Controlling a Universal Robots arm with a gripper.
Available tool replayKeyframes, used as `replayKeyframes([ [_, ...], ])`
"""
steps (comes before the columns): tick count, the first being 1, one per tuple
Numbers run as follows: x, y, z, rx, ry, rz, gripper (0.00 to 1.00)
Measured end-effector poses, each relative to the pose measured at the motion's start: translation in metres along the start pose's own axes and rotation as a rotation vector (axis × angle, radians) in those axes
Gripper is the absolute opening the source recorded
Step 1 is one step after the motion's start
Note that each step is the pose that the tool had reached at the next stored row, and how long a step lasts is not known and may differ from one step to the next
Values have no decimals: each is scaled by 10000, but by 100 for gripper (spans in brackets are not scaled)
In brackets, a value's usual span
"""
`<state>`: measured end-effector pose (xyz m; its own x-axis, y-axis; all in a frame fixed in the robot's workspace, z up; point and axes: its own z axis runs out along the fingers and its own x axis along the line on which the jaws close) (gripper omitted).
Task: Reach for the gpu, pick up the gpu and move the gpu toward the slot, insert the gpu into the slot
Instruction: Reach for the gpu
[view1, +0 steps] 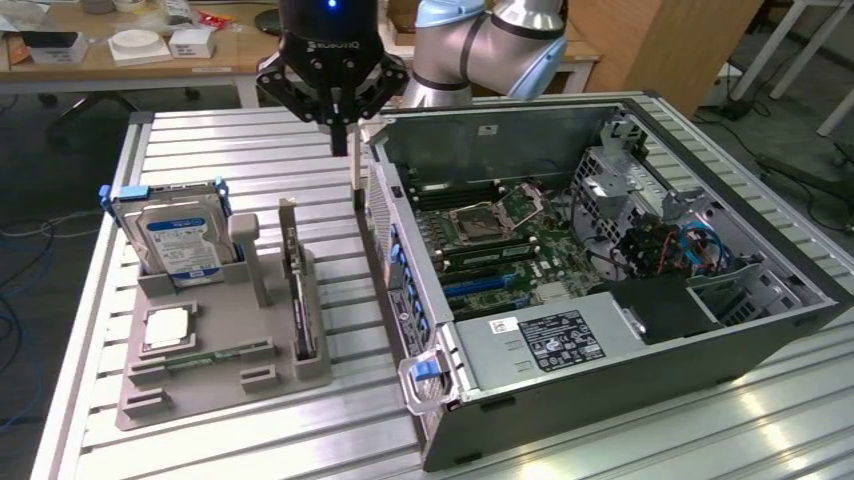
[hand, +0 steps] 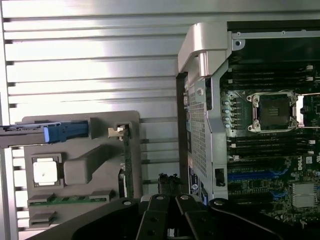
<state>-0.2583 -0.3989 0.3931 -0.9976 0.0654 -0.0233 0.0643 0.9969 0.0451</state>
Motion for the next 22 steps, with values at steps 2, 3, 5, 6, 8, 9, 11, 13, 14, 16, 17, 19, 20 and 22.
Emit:
replayKeyframes([
  [2, 25, -2, 0, 0, -1, -2, 10],
  [3, 37, -2, -1, 0, 0, -3, 10],
  [5, 61, -4, -1, 0, 0, -5, 10],
  [6, 73, -5, -2, 0, 0, -5, 10],
  [8, 97, -6, -2, 0, 0, -7, 10],
  [9, 108, -7, -2, 0, 0, -8, 10],
  [11, 130, -8, -3, 0, 1, -10, 10],
  [13, 154, -10, -3, 0, 1, -12, 10],
  [14, 165, -11, -3, 0, 1, -13, 10],
  [16, 188, -12, -4, 0, 0, -15, 10],
  [17, 200, -13, -4, 0, 0, -15, 10],
  [19, 222, -14, -4, 0, 0, -18, 10],
  [20, 233, -15, -5, 0, 1, -18, 10],
  [22, 255, -16, -5, 0, 1, -20, 10],
])
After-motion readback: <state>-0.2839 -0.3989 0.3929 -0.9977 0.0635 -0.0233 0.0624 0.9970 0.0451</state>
